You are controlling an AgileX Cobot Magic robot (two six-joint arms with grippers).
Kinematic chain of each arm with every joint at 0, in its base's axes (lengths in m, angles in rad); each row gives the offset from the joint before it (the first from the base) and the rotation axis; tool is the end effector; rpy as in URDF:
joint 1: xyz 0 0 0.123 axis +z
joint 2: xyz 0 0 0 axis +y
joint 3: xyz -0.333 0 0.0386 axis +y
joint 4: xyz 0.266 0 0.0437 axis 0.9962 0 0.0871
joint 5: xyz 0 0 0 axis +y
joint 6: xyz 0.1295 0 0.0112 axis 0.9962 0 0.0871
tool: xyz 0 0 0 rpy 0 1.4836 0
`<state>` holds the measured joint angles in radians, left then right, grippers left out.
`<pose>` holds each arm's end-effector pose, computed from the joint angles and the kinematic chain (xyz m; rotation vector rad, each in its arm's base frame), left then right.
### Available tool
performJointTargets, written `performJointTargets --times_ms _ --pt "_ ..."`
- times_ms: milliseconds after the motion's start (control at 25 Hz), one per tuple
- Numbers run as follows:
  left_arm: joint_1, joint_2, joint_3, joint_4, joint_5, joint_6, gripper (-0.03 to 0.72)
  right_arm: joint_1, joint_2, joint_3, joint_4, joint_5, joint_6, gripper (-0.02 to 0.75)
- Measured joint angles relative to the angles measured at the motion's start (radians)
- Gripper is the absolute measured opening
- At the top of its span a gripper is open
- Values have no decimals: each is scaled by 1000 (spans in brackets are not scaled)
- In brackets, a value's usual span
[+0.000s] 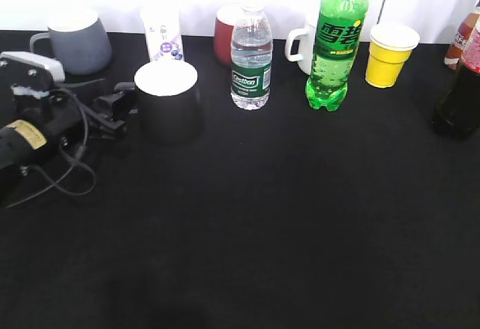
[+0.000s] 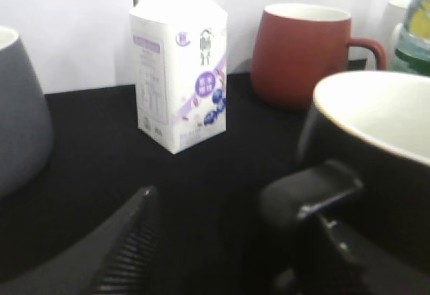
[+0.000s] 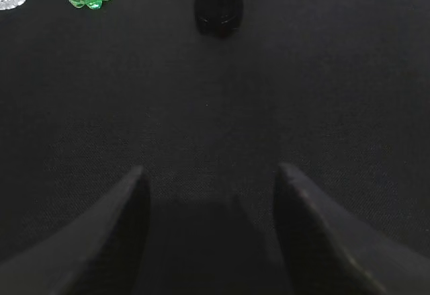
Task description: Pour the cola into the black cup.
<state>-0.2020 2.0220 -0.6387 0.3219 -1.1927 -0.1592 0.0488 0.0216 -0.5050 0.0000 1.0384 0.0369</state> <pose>0.3801 -0.1168 0.1374 0.3638 1.6665 -0.4305 -0.0009 0.0000 0.2724 -0.0121 2.0390 0.0537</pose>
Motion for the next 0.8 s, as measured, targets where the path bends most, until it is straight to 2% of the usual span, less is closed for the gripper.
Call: performJointTargets --times_ms 120,160,240,320,360,560,800 --pt "0 38 -25 1 -13 0 451 0 0 0 0 0 0 447" --pt "0 45 -26 3 -13 0 423 0 0 0 0 0 0 447" --pt "0 46 -27 9 -13 0 286 0 0 0 0 0 0 447" --pt "-2 46 -27 22 -17 -1 87 0 0 0 0 0 0 447" --pt "-2 46 -29 16 -17 -1 67 0 0 0 0 0 0 447" --pt "-2 47 -36 13 -12 0 59 0 0 0 0 0 0 447" --pt "0 47 -36 69 -13 -4 59 0 0 0 0 0 -4 447"
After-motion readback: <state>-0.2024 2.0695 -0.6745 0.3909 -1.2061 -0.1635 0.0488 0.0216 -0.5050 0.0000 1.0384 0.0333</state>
